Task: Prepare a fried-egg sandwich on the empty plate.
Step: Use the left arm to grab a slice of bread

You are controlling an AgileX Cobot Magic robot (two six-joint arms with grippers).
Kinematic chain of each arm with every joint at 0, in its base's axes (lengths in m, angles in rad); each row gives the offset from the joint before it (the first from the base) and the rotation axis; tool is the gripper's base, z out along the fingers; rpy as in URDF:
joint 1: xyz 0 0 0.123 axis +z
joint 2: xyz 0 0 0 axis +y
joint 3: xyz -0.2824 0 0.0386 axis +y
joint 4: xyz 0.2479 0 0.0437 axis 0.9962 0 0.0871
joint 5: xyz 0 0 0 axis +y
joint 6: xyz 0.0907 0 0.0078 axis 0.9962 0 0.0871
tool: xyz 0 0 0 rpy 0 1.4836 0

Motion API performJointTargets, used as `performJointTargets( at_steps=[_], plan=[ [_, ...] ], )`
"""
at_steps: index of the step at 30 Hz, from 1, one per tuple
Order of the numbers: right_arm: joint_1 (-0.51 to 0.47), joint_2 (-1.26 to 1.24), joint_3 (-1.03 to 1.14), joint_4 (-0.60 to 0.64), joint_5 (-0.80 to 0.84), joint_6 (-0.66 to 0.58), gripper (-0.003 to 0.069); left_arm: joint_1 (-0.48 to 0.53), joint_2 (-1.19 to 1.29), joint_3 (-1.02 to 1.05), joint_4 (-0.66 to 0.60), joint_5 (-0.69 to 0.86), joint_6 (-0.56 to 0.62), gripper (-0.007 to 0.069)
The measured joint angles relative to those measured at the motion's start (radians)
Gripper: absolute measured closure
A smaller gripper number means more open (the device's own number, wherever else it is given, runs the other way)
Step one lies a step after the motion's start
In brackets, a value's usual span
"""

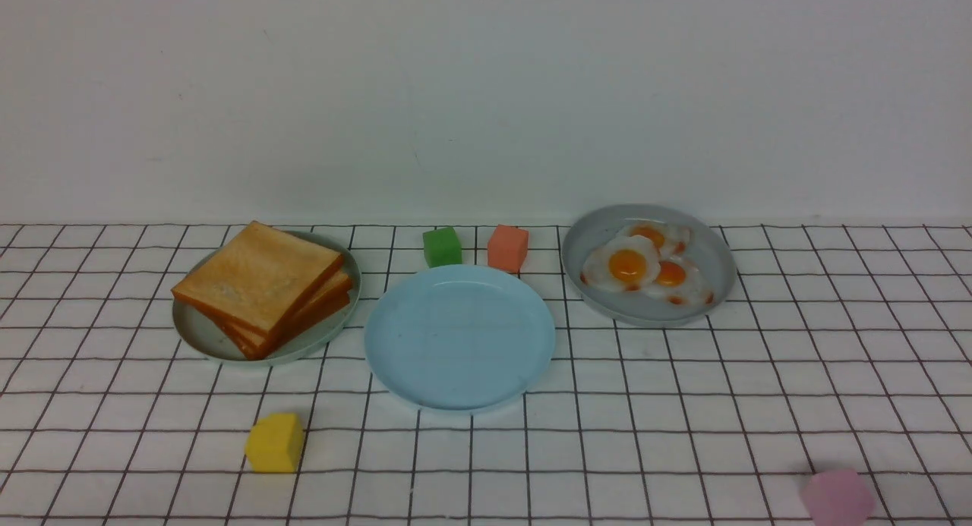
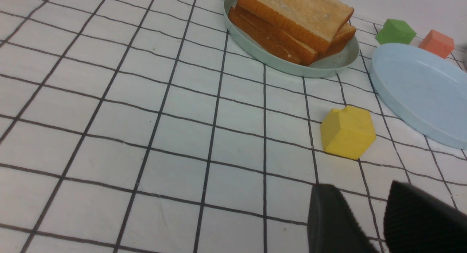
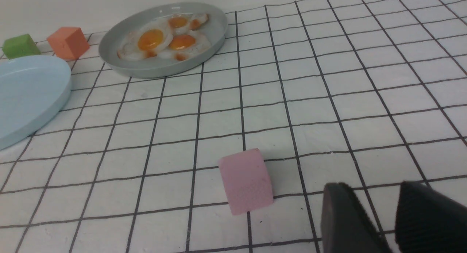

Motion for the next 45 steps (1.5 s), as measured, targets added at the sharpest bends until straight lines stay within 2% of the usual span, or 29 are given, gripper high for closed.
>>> performJointTargets(
  at_steps=[2, 5, 6, 8, 10, 14, 17, 21, 24, 26, 29, 31, 36, 45],
  plan=[
    [0.0, 0.0, 0.0, 0.0, 0.0, 0.0, 0.0419, 0.0, 0.0, 0.0, -0.004, -0.017, -0.006, 0.0386],
    [0.0, 0.0, 0.0, 0.0, 0.0, 0.0, 0.0419, 0.0, 0.0, 0.0, -0.153, -0.105, -0.115, 0.0386],
    [0.0, 0.0, 0.0, 0.0, 0.0, 0.0, 0.0419, 0.0, 0.0, 0.0, -0.166, -0.111, -0.124, 0.0386],
    [0.0, 0.0, 0.0, 0.0, 0.0, 0.0, 0.0419, 0.0, 0.0, 0.0, -0.332, -0.185, -0.223, 0.0386],
    [0.0, 0.0, 0.0, 0.0, 0.0, 0.0, 0.0419, 0.0, 0.0, 0.0, -0.44, -0.256, -0.268, 0.0386],
    [0.0, 0.0, 0.0, 0.0, 0.0, 0.0, 0.0418, 0.0, 0.0, 0.0, -0.488, -0.362, -0.279, 0.0386],
    [0.0, 0.0, 0.0, 0.0, 0.0, 0.0, 0.0418, 0.0, 0.0, -0.013, -0.484, -0.344, -0.28, 0.0395],
    [0.0, 0.0, 0.0, 0.0, 0.0, 0.0, 0.0418, 0.0, 0.076, -0.144, -0.415, -0.177, -0.216, 0.0496],
    [0.0, 0.0, 0.0, 0.0, 0.0, 0.0, 0.0418, 0.0, 0.244, -0.29, -0.373, -0.03, -0.076, 0.0601],
    [0.0, 0.0, 0.0, 0.0, 0.0, 0.0, 0.0418, 0.0, 0.341, -0.371, -0.364, 0.039, 0.018, 0.0638],
    [0.0, 0.0, 0.0, 0.0, 0.0, 0.0, 0.0418, -0.001, 0.514, -0.528, -0.352, 0.202, 0.187, 0.0638],
    [0.0, 0.0, 0.0, 0.0, 0.0, 0.0, 0.0418, -0.022, 0.617, -0.626, -0.335, 0.304, 0.247, 0.0638],
    [0.0, 0.0, 0.004, 0.03, -0.03, 0.021, 0.0418, -0.143, 0.842, -0.821, -0.235, 0.472, 0.258, 0.0638],
    [0.0, 0.0, 0.011, 0.414, -0.33, 0.269, 0.0418, -0.376, 1.191, -0.963, -0.002, 0.456, 0.148, 0.0638]
  ],
)
